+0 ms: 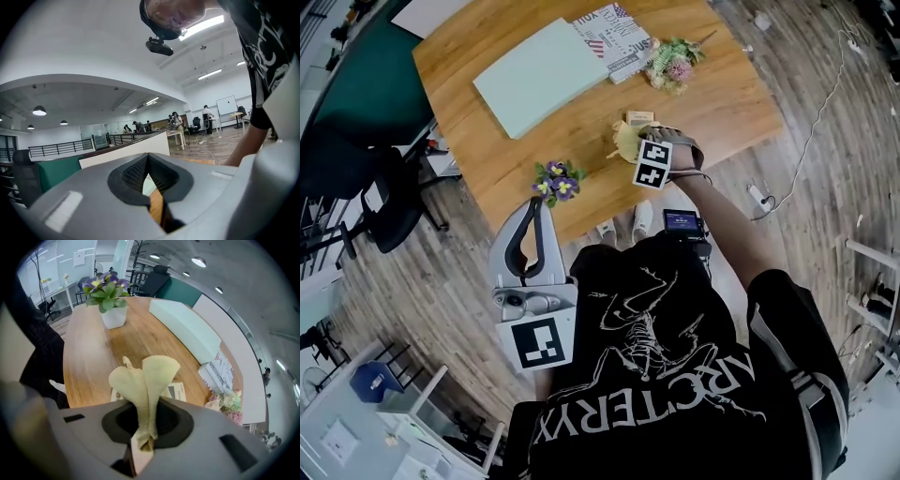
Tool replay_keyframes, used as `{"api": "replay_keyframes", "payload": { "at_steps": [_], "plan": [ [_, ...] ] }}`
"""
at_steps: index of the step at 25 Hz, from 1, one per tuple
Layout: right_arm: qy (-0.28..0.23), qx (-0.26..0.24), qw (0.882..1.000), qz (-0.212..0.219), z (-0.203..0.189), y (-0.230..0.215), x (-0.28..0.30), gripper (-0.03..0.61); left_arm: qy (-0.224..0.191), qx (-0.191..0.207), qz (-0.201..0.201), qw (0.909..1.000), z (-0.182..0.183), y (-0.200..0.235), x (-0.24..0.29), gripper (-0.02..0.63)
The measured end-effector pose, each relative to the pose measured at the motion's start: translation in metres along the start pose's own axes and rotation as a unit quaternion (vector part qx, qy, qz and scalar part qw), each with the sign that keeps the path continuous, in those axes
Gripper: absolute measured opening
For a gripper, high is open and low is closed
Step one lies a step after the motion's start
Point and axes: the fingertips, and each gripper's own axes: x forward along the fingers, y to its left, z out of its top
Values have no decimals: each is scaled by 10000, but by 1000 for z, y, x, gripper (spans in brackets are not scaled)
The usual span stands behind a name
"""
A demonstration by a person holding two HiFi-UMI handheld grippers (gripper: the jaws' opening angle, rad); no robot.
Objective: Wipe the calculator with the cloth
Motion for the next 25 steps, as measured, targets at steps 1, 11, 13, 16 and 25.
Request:
{"api": "replay_keyframes", "payload": {
  "at_steps": [1, 11, 13, 16, 25],
  "plan": [
    [-21, 20, 10000, 16, 0, 8, -3, 57, -34, 9, -32, 10000, 2, -2, 1, 9],
    [-149, -347, 9985, 386, 5, 82, -19, 57, -146, 37, -225, 9996, 8, -15, 5, 9],
    [-144, -406, 9978, 505, 5, 94, -18, 57, -155, 28, -226, 9996, 8, -16, 5, 9],
    [-121, -386, 9969, 679, 2, 110, -14, 57, -145, 24, -239, 9996, 8, -17, 5, 9],
    [-377, 146, 9972, 622, 1, 110, -14, 57, -146, 45, -335, 9993, 8, -26, 5, 9]
  ]
}}
